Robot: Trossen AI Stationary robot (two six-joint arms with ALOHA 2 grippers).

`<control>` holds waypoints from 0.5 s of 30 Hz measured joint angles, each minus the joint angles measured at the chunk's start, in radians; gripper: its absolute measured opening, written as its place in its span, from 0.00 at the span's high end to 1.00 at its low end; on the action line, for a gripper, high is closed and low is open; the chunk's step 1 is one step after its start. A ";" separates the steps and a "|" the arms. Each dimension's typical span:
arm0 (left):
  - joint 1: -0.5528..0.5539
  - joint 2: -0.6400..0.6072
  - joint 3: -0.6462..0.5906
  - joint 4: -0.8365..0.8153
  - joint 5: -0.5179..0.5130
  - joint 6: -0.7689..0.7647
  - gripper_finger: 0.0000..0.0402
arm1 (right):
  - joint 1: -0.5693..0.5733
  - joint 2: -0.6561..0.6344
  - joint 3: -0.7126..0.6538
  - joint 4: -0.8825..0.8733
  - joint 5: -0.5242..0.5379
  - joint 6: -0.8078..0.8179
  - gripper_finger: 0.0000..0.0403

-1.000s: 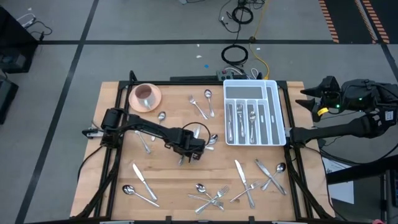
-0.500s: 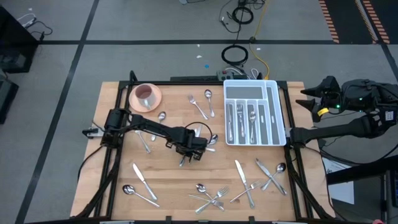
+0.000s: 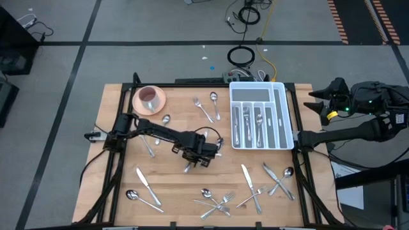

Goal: Sort silverware
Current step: Put the silver knife into the white cutlery tray

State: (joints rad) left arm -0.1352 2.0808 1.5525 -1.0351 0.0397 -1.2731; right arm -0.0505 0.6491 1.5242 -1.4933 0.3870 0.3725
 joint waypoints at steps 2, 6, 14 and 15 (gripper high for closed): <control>0.001 0.000 0.019 -0.004 -0.005 -0.003 0.93 | 0.000 0.000 0.000 0.000 0.000 0.000 0.41; 0.001 -0.001 0.079 -0.039 -0.014 -0.003 0.93 | 0.000 0.000 0.000 0.000 0.000 0.000 0.41; 0.025 -0.004 0.249 -0.111 -0.085 -0.002 0.93 | 0.000 0.000 0.000 0.000 0.004 -0.015 0.41; 0.032 -0.005 0.271 -0.109 -0.105 -0.002 0.93 | 0.000 0.000 0.000 0.000 0.006 -0.015 0.41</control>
State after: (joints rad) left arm -0.1037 2.0762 1.8235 -1.1440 -0.0648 -1.2748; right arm -0.0507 0.6491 1.5242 -1.4937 0.3931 0.3579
